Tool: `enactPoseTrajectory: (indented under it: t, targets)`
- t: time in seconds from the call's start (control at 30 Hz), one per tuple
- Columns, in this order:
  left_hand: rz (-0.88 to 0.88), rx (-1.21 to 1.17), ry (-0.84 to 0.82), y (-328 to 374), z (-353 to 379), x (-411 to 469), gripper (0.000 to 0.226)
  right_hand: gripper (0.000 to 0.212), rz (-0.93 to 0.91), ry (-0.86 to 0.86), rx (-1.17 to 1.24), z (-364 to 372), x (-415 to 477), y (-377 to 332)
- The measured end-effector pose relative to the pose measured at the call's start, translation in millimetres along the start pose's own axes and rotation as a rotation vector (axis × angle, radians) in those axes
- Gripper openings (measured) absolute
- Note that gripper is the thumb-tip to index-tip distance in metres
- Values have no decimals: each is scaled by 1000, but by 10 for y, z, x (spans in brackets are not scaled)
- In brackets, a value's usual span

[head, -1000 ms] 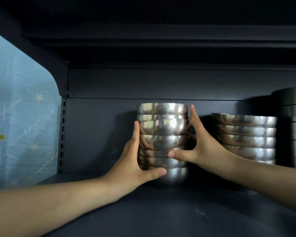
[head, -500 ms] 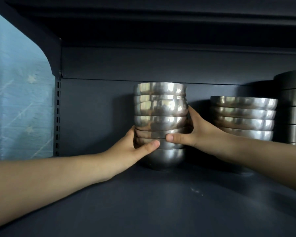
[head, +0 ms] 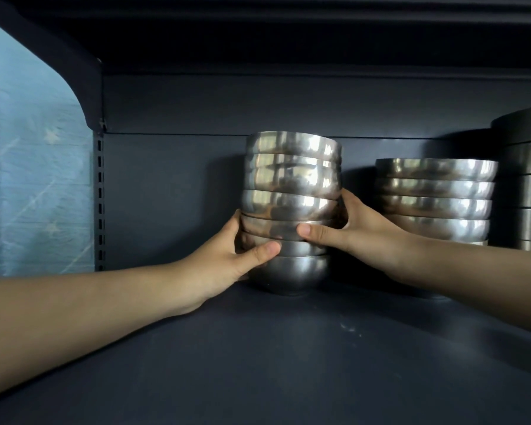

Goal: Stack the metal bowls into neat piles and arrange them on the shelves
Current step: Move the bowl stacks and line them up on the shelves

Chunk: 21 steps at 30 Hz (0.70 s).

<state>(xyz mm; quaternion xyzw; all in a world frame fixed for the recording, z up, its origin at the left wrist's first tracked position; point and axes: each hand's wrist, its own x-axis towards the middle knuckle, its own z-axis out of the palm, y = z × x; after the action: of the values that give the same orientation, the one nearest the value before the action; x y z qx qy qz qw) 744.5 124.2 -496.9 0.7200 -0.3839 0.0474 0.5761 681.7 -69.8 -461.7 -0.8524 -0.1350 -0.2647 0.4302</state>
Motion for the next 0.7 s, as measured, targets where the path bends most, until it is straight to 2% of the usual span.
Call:
enactPoseTrajectory:
  t: [0.23,0.33,0.4,0.57,0.7]
  targets:
    - [29,-51,-36,26,-4,-27,67,94,-5,-37,28,-50,10,-22]
    - [28,1,-27,20,-15,-28,55,84,-17,-56,49,-47,11,-27]
    - [24,54,6,8,-19,-12,49,87,-23,-57,61,-43,24,4]
    - [28,112,48,16,11,-6,55,85,-16,-71,56,-49,42,4]
    - [20,122,45,23,27,-9,30,85,-16,-81,73,-48,35,-15]
